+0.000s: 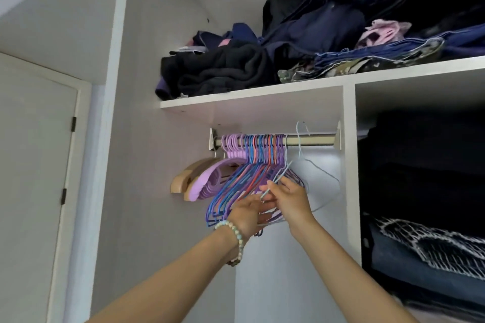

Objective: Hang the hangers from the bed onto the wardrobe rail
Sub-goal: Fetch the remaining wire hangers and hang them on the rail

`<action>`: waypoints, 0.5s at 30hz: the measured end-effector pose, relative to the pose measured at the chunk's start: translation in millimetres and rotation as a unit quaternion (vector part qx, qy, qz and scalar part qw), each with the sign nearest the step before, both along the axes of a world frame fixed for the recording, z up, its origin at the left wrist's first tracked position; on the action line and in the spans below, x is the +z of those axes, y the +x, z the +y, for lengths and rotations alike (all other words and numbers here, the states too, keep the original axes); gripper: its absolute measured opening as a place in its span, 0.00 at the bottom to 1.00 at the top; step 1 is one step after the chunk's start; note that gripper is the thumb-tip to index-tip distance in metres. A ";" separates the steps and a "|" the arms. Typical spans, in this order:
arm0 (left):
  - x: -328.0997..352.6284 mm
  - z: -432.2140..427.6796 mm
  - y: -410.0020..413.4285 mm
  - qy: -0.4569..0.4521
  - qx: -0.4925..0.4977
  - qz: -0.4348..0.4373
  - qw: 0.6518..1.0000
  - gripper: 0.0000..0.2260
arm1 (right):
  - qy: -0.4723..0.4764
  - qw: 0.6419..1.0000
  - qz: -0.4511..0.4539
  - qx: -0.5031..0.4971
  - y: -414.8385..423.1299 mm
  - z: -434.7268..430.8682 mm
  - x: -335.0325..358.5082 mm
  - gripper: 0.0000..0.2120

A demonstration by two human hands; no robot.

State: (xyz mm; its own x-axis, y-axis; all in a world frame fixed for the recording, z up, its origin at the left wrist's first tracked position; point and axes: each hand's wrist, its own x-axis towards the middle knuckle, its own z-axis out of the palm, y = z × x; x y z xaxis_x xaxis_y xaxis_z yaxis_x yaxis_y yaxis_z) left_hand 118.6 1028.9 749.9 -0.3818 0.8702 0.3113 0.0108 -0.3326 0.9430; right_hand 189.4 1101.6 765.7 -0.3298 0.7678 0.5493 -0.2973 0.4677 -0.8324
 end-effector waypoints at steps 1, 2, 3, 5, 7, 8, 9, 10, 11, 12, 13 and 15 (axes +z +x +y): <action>1.2 4.4 0.7 -0.003 0.005 0.007 1.000 0.16 | 0.007 1.000 -0.005 -0.005 -0.3 5.8 2.4 0.05; 2.7 8.5 1.8 -0.006 0.009 0.014 1.000 0.15 | 0.016 1.000 -0.015 -0.014 -1.5 12.9 4.5 0.05; 4.4 12.7 1.5 -0.012 0.012 0.017 1.000 0.15 | 0.023 0.999 -0.026 -0.024 -2.7 18.2 7.3 0.06; 7.5 21.6 0.2 -0.023 0.012 0.018 0.999 0.14 | 0.019 0.998 -0.044 -0.035 -5.4 28.9 12.7 0.06; 9.6 27.9 -0.8 -0.031 0.016 0.031 0.999 0.11 | 0.002 0.998 -0.044 -0.044 -9.2 40.2 17.1 0.06; 10.4 30.8 -1.3 -0.036 0.020 0.036 0.999 0.09 | -0.005 0.997 -0.053 -0.055 -11.6 46.7 18.0 0.06; 10.8 33.3 -2.6 -0.041 0.023 0.038 0.998 0.08 | -0.014 0.996 -0.058 -0.062 -14.1 52.6 18.5 0.08; 10.6 35.0 -3.7 -0.047 0.027 0.039 0.998 0.08 | -0.026 0.995 -0.072 -0.063 -15.7 56.7 18.5 0.10; 9.0 37.0 -5.6 -0.056 0.030 0.040 0.997 0.07 | -0.036 0.994 -0.086 -0.059 -17.7 60.5 17.0 0.12; 6.7 37.9 -7.1 -0.067 0.036 0.044 0.996 0.06 | -0.043 0.992 -0.111 -0.053 -19.9 64.1 14.3 0.13; 3.9 38.2 -9.6 -0.078 0.046 0.052 0.995 0.06 | -0.046 0.989 -0.131 -0.047 -21.9 65.7 11.3 0.12; -1.6 36.9 -15.9 -0.088 0.072 0.071 0.991 0.06 | -0.043 0.986 -0.156 -0.042 -24.4 66.9 6.1 0.07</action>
